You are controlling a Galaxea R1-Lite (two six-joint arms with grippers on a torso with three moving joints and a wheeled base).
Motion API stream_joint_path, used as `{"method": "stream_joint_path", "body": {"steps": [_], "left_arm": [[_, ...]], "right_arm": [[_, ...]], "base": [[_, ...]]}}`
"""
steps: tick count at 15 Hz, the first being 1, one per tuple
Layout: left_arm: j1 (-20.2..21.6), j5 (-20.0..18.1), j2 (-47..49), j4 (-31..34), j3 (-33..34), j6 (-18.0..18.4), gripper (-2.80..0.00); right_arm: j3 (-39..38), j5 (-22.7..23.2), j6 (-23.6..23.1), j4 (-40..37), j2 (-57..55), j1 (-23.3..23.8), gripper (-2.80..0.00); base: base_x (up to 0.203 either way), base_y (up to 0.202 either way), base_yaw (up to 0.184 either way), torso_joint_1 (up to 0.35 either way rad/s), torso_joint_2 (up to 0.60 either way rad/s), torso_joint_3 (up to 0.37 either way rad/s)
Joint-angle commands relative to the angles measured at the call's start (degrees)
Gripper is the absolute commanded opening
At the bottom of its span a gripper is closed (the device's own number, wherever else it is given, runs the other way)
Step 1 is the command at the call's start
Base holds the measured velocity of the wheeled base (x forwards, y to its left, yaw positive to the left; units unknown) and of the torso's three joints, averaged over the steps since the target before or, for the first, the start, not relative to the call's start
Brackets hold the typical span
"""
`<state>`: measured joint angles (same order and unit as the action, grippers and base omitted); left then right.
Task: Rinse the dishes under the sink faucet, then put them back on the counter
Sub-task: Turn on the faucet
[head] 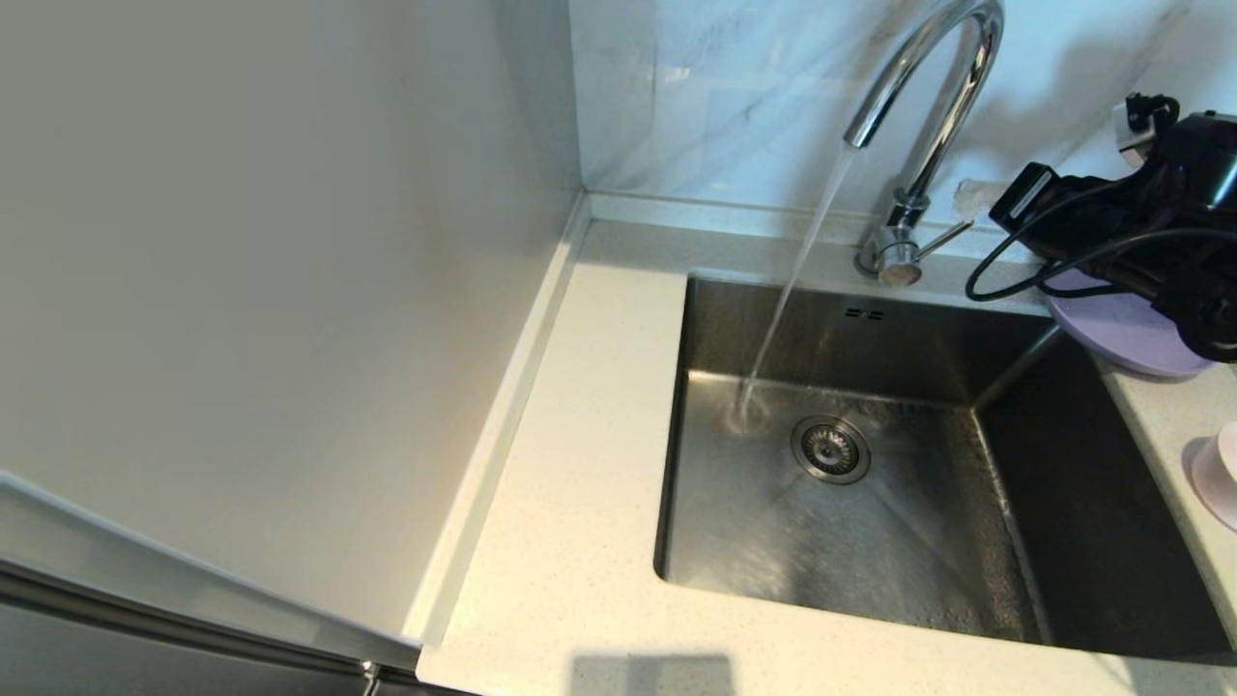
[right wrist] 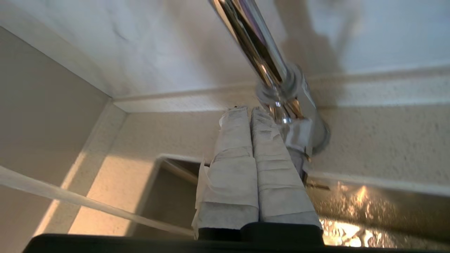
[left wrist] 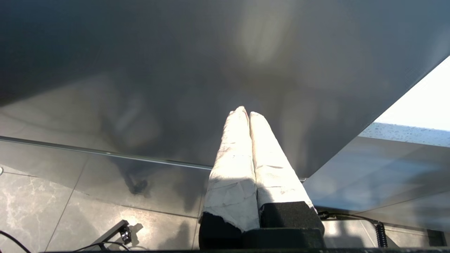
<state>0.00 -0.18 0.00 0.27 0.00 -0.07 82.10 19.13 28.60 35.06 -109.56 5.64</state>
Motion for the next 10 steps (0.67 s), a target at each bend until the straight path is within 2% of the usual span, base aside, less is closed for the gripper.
{"method": "stream_joint_path", "body": {"steps": [1, 7, 10], "left_arm": [[0.0, 0.0, 0.0, 0.0, 0.0, 0.0, -2.80], [0.0, 0.0, 0.0, 0.0, 0.0, 0.0, -2.80], [0.0, 0.0, 0.0, 0.0, 0.0, 0.0, -2.80]], "right_arm": [[2.1, -0.2, 0.4, 0.4, 0.5, 0.0, -2.80], [3.8, -2.4, 0.5, -1.0, 8.8, 4.3, -2.80], [5.1, -2.2, 0.7, -10.6, 16.3, 5.8, -2.80]], "base": [[0.000, 0.000, 0.000, 0.000, 0.00, 0.000], [0.000, 0.000, 0.000, 0.000, 0.00, 0.000], [0.000, 0.000, 0.000, 0.000, 0.00, 0.000]]}}
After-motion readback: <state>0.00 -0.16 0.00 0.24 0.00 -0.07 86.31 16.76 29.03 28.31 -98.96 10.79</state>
